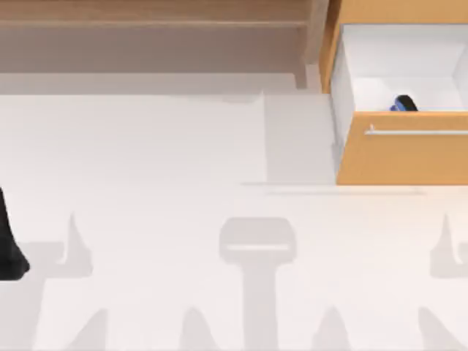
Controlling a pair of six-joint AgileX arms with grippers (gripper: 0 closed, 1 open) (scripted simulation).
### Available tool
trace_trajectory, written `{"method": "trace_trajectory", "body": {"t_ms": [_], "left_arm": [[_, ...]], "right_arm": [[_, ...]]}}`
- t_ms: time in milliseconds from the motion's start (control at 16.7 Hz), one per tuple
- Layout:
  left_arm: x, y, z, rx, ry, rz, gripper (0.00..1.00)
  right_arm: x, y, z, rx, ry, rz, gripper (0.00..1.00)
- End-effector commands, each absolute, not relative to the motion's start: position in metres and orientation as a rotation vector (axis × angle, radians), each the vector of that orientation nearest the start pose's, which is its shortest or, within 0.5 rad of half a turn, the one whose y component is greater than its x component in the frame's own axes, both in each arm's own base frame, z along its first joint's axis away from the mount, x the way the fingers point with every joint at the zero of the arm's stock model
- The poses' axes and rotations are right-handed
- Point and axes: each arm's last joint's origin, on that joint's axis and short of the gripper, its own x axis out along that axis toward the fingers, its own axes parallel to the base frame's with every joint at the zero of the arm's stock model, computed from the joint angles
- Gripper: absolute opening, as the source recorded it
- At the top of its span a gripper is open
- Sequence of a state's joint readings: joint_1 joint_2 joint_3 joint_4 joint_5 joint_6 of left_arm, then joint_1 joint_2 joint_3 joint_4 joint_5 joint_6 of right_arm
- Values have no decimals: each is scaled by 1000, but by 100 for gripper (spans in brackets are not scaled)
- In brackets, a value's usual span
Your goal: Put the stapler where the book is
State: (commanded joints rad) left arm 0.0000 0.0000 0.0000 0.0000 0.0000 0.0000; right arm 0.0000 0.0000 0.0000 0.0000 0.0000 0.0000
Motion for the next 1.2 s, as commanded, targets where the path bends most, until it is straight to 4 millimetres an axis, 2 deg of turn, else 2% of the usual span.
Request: {"method": "trace_trajectory", "body": {"t_ms": [180, 360, 540, 660, 780, 960, 1080, 1200], "left_arm": [[106, -1, 160, 0, 0, 0, 100], [106, -1, 160, 0, 0, 0, 100], [106, -1, 160, 0, 0, 0, 100], [106, -1, 160, 0, 0, 0, 100], [106, -1, 160, 0, 0, 0, 100], [106, -1, 160, 0, 0, 0, 100], [106, -1, 160, 0, 0, 0, 100], [106, -1, 160, 0, 0, 0, 100]], "right_arm": [[106, -1, 162, 2, 6, 6, 100], [107, 2, 177, 14, 65, 48, 100], [115, 7, 208, 21, 181, 98, 100], [129, 10, 237, 15, 281, 123, 100], [153, 14, 267, 0, 395, 141, 100], [208, 22, 301, -38, 595, 168, 100], [251, 29, 312, -69, 727, 189, 100], [296, 37, 314, -101, 850, 216, 100]]}}
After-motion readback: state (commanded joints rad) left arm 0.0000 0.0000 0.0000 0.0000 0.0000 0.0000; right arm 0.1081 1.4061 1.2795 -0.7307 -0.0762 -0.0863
